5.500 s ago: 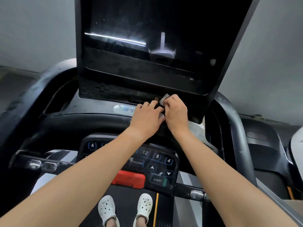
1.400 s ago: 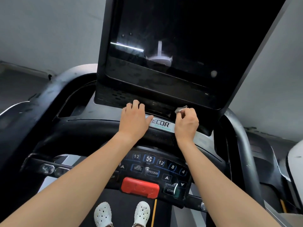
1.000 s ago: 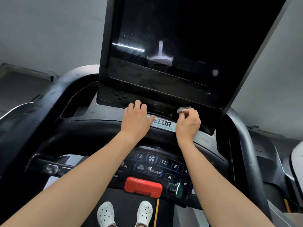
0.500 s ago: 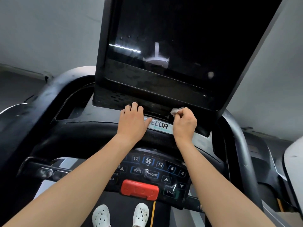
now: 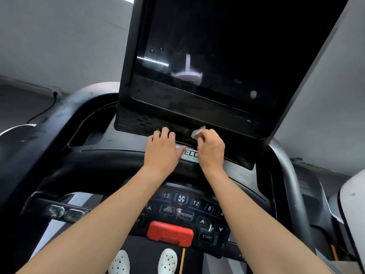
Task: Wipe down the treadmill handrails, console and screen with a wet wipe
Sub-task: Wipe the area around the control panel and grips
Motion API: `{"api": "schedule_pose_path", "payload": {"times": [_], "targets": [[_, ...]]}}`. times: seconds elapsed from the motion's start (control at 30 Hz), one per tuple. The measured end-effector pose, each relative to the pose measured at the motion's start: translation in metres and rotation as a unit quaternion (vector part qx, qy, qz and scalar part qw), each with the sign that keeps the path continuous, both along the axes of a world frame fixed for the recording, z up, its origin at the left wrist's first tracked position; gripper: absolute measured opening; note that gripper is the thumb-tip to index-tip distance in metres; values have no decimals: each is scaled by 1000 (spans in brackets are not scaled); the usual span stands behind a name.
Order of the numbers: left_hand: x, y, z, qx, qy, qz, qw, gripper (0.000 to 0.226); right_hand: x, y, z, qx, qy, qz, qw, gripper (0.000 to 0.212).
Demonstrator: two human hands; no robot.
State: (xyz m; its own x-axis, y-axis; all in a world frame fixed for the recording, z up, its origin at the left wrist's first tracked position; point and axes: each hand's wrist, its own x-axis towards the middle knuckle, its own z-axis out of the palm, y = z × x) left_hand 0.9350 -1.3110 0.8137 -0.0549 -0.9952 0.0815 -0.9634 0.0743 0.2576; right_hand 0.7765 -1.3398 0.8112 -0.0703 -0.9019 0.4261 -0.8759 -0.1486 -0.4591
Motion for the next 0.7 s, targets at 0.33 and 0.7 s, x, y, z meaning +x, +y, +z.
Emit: {"api": "schedule_pose_path", "payload": {"times": [0.33, 0.7], "targets": [[5, 0, 0, 6, 56, 4, 998, 56, 38, -11, 5, 1, 18, 21, 1000, 17], [34, 0, 2, 22, 94, -66, 993, 55, 35, 1, 1, -2, -53, -87, 995, 16]]}}
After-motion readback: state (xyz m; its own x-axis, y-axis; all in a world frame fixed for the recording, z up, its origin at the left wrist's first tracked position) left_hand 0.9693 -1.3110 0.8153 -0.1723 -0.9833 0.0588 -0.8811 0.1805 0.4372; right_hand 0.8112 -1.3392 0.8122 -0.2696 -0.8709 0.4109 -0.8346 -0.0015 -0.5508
